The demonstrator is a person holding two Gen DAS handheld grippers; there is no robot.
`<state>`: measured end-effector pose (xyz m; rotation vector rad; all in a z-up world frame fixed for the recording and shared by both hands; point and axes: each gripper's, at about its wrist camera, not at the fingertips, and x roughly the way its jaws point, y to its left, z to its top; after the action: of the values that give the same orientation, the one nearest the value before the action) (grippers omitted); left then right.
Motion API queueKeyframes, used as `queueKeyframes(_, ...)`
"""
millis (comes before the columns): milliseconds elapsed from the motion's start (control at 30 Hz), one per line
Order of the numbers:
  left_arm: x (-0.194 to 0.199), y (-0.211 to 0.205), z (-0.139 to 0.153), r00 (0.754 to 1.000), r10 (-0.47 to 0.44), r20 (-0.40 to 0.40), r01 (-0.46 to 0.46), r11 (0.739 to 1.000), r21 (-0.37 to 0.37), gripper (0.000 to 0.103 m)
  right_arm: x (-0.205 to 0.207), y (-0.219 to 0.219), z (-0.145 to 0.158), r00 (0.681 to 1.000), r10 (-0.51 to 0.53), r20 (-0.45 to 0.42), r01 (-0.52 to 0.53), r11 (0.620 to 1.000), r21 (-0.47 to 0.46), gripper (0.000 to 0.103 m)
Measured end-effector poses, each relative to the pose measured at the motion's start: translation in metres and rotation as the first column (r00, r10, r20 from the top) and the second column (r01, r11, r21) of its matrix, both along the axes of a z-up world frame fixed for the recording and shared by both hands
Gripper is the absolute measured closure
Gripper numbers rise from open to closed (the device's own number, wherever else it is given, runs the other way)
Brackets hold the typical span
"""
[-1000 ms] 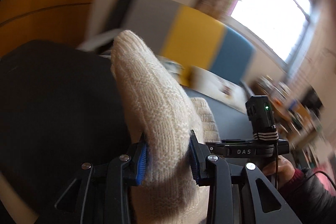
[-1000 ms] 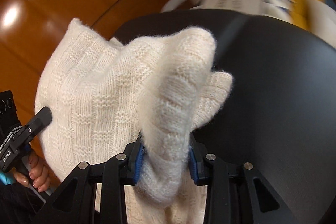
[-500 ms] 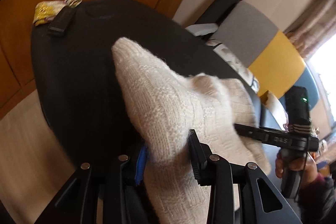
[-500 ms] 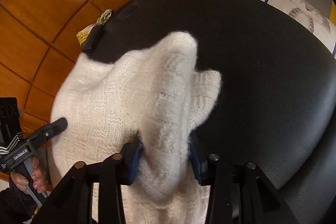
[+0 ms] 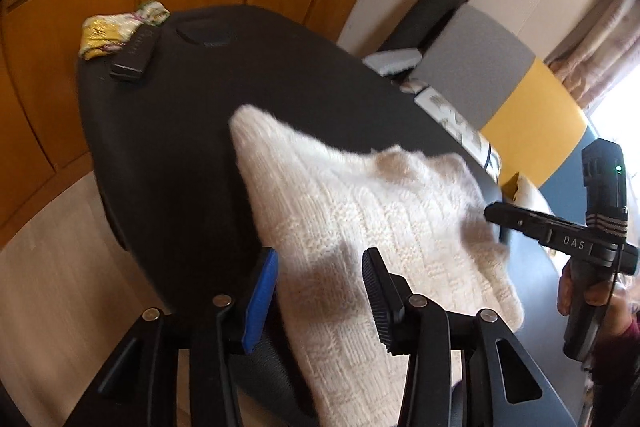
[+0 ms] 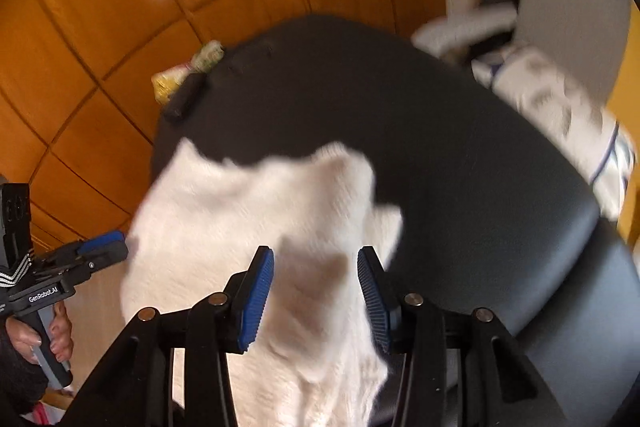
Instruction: Fold clothes
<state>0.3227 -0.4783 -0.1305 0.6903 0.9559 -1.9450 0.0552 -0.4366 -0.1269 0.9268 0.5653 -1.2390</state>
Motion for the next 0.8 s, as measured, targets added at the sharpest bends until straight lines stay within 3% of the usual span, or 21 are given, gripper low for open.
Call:
queueKeyframes(200,-0.015,-0.013,0.019,0.999,-0.034,-0.039,0.032,0.997,-0.066,0.058,0.031,-0.041,-0.008,0.994,0.099,-0.039,-0.097,0.994,0.044,0.059)
queueKeyframes(367,-0.040,-0.028,0.005,0.997,-0.077,0.030,0.078,0.996,-0.042,0.058,0.018,-0.071,-0.041,0.992,0.047,-0.116,-0.027,0.985,0.168,0.062)
queueKeyframes(500,-0.046,-0.030,-0.007,0.993,-0.091,0.073,0.093,0.995,-0.031,0.057,0.001,-0.068,-0.064,0.998,-0.014,-0.060,0.023,0.988,0.154,0.062)
queueKeyframes(700,-0.054,-0.032,-0.024,0.985,-0.111,0.129,0.114,0.993,-0.016,0.057,-0.005,-0.057,-0.059,1.000,-0.017,-0.025,0.020,0.990,0.138,0.063)
queueKeyframes(800,-0.043,-0.021,-0.006,0.991,-0.102,0.086,0.106,0.993,-0.042,0.057,0.000,-0.043,-0.030,0.998,0.027,-0.055,-0.022,0.995,0.095,0.063)
